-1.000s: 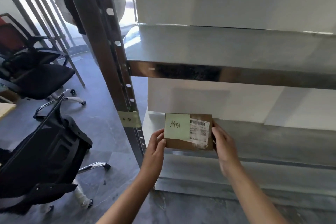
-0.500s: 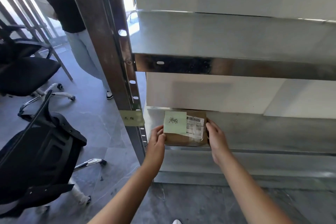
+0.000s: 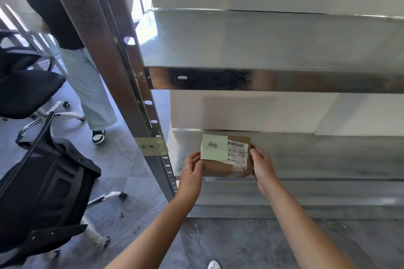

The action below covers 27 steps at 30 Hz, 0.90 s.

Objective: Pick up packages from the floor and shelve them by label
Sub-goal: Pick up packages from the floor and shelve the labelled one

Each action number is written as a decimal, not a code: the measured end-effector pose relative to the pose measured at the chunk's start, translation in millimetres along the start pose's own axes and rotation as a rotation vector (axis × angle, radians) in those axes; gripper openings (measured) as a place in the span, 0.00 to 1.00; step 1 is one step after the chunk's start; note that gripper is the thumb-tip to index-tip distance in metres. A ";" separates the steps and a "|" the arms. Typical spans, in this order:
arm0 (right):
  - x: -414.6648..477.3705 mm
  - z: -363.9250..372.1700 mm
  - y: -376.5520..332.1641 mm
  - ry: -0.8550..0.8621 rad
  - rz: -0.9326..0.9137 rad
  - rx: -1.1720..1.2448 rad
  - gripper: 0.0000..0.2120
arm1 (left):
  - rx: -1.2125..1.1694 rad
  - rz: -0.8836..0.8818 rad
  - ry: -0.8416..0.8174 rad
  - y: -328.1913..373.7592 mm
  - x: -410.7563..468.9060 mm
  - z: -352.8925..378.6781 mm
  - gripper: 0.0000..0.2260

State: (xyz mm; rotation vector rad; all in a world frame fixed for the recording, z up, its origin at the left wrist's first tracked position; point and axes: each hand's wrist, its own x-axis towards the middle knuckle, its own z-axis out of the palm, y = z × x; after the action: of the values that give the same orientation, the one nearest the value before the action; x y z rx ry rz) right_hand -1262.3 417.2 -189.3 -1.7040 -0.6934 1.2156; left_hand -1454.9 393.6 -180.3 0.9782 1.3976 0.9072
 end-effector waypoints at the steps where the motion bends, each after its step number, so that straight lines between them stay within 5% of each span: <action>1: 1.1 -0.5 0.1 -0.012 0.004 -0.014 0.16 | 0.003 -0.003 0.007 -1.1 1.5 0.6 0.15; 18: 22.4 -6.3 -8.1 -0.216 -0.069 -0.075 0.12 | 0.054 0.011 0.076 5.9 11.2 17.8 0.14; 27: 16.8 -7.4 -9.3 -0.249 -0.137 -0.206 0.18 | 0.135 0.013 0.066 -2.9 15.5 18.3 0.15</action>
State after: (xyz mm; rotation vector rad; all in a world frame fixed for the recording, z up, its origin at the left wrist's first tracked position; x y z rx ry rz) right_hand -1248.9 432.6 -187.3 -1.6528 -1.1010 1.3080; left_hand -1436.9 406.9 -189.6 1.0682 1.5259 0.8705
